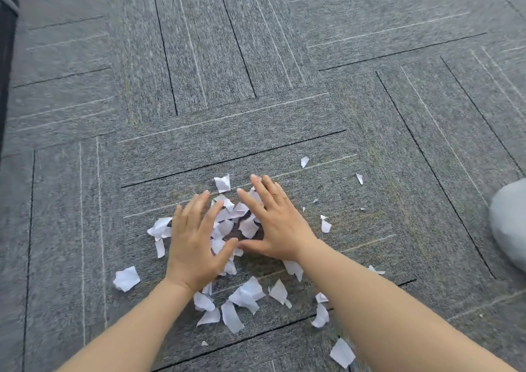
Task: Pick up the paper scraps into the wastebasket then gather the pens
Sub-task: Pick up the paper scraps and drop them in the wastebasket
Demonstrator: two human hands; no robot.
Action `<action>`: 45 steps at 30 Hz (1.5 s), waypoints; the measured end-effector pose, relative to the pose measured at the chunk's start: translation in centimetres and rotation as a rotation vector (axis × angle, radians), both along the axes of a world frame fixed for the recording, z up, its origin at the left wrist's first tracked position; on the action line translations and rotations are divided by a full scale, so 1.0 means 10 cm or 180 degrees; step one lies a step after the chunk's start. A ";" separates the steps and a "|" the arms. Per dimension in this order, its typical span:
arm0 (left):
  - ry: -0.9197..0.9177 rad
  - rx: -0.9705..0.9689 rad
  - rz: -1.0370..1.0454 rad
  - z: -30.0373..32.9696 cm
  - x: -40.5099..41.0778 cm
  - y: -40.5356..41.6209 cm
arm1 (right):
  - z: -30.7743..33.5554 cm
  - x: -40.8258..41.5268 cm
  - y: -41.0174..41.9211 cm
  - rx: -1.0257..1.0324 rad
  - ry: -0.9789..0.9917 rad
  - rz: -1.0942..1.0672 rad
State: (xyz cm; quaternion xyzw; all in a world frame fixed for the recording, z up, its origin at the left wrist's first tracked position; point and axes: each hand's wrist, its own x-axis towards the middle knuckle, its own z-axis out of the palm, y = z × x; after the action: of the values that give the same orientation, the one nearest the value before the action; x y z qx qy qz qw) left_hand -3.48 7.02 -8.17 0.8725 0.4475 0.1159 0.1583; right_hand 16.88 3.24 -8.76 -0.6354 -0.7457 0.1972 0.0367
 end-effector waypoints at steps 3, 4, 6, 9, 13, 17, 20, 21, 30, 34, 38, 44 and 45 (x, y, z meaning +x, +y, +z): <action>0.0828 -0.0182 -0.0121 -0.05 -0.21 -0.07 | 0.02 -0.02 0.08 -0.0054 -0.0085 0.0448; 0.1004 -0.0226 -0.0238 -0.08 -0.24 -0.09 | 0.02 -0.02 0.08 -0.0046 -0.0131 0.0577; 0.1081 -0.0234 -0.0351 -0.13 -0.24 -0.10 | -0.01 -0.02 0.07 -0.0016 -0.0211 0.0779; 0.0720 -0.0143 -0.0404 -0.16 -0.10 -0.01 | -0.06 -0.08 0.09 0.0227 -0.0187 0.0663; 0.0289 0.0128 -0.0375 -0.18 0.07 0.13 | -0.09 -0.17 0.17 0.0878 -0.0092 0.0289; 0.0047 0.0345 -0.0198 -0.17 0.24 0.26 | 0.02 -0.16 0.27 0.0762 -0.0129 0.0161; 0.0057 0.0171 -0.0252 -0.12 0.32 0.30 | 0.21 -0.11 0.25 0.0191 -0.0246 0.0242; 0.0021 0.0102 -0.0254 -0.09 0.34 0.28 | 0.27 -0.06 0.22 0.0052 -0.0252 0.0221; -0.1349 -0.0796 0.0164 0.82 1.34 0.10 | 1.25 0.92 -0.11 0.0654 0.0735 -0.1290; -0.1983 -0.1167 -0.0254 1.59 2.21 -0.02 | 2.02 1.66 -0.40 0.1586 0.0905 -0.1995; -0.2593 -0.1328 -0.0771 2.32 3.24 -0.36 | 2.82 2.43 -0.89 0.2612 0.0799 -0.2774; -0.2726 -0.1571 -0.1245 2.82 4.70 -1.25 | 3.14 3.44 -1.93 0.2858 0.0695 -0.3816; -0.2633 -0.1603 -0.1271 2.81 4.86 -1.38 | 3.08 3.54 -2.07 0.2749 0.0701 -0.3985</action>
State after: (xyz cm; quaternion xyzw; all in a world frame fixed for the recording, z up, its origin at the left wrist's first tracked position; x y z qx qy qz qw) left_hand 45.11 -6.82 19.93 0.7570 0.1864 0.3072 0.5457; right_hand 52.27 -17.47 22.04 -0.8451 -0.2499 -0.1070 0.4604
